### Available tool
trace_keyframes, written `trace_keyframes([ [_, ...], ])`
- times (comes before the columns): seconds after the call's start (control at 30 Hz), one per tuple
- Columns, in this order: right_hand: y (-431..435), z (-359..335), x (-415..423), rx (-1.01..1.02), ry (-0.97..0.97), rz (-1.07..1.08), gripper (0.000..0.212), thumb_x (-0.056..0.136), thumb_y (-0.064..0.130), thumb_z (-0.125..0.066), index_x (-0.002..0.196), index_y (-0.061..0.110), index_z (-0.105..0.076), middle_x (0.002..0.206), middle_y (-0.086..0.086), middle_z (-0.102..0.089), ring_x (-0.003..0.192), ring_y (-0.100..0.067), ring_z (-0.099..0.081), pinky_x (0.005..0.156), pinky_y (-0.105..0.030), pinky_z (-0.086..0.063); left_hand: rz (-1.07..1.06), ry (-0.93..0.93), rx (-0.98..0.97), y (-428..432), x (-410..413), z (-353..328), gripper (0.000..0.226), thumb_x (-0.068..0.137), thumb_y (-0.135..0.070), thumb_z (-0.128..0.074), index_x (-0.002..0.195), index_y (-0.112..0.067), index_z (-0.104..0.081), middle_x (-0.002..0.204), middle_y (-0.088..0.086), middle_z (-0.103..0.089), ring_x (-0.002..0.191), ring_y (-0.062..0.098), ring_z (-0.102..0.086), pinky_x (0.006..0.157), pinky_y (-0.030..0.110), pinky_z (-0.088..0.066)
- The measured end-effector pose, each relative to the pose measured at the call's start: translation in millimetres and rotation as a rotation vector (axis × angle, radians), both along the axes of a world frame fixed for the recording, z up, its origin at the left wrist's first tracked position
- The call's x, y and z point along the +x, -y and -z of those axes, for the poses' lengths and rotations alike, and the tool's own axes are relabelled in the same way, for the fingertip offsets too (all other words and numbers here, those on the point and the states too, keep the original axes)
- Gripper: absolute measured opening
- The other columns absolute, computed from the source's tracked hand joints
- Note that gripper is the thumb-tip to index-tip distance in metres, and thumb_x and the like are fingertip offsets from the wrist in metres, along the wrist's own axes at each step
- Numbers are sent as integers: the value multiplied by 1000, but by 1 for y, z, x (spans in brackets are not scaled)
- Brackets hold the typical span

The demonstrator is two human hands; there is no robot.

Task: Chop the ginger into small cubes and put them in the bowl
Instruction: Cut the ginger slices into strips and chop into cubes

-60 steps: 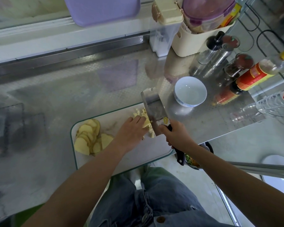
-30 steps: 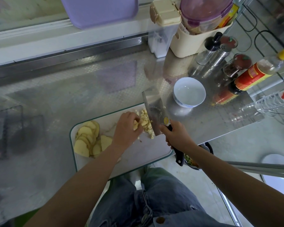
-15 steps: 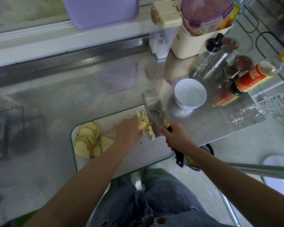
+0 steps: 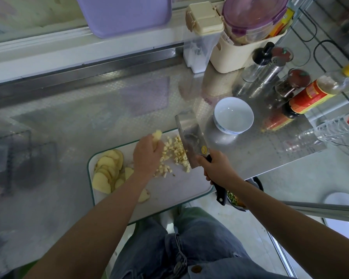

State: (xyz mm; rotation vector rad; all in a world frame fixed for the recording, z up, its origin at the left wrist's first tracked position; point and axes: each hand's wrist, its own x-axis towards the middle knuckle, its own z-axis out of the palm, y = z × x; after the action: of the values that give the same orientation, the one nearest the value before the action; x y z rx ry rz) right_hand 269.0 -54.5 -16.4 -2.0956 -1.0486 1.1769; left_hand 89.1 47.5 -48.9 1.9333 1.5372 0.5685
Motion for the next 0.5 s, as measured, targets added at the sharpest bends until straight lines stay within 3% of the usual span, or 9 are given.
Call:
trace_keyframes([
  [0.17, 0, 1, -16, -14, 19, -108, 21, 94, 26, -53, 78, 11, -54, 56, -5, -55, 36, -7, -50, 37, -21, -42, -410, 316, -203, -5, -27, -6, 24, 98, -24, -48, 88, -3, -54, 78, 10, -61, 71, 24, -56, 69, 43, -48],
  [0.27, 3, 2, -35, 5, 67, -245, 24, 94, 26, -55, 73, 14, -50, 56, -7, -55, 41, -14, -52, 38, -29, -45, -516, 401, -271, -5, -38, -5, 24, 98, -25, -49, 93, -1, -53, 82, 16, -62, 73, 24, -55, 70, 44, -48],
  [0.37, 7, 6, -54, 22, 165, -405, 27, 94, 24, -54, 71, 10, -49, 65, -18, -59, 53, -21, -51, 54, -40, -47, -575, 481, -310, 3, -48, -2, 23, 99, -25, -48, 96, -3, -52, 79, 12, -60, 72, 22, -53, 67, 39, -42],
  [0.5, 18, 14, -71, 32, 254, -520, 25, 95, 25, -50, 82, 5, -58, 73, -12, -61, 65, -24, -56, 63, -35, -45, -585, 425, -314, 17, -60, -1, 25, 100, -28, -46, 92, -5, -52, 82, 15, -60, 75, 24, -54, 72, 42, -46],
])
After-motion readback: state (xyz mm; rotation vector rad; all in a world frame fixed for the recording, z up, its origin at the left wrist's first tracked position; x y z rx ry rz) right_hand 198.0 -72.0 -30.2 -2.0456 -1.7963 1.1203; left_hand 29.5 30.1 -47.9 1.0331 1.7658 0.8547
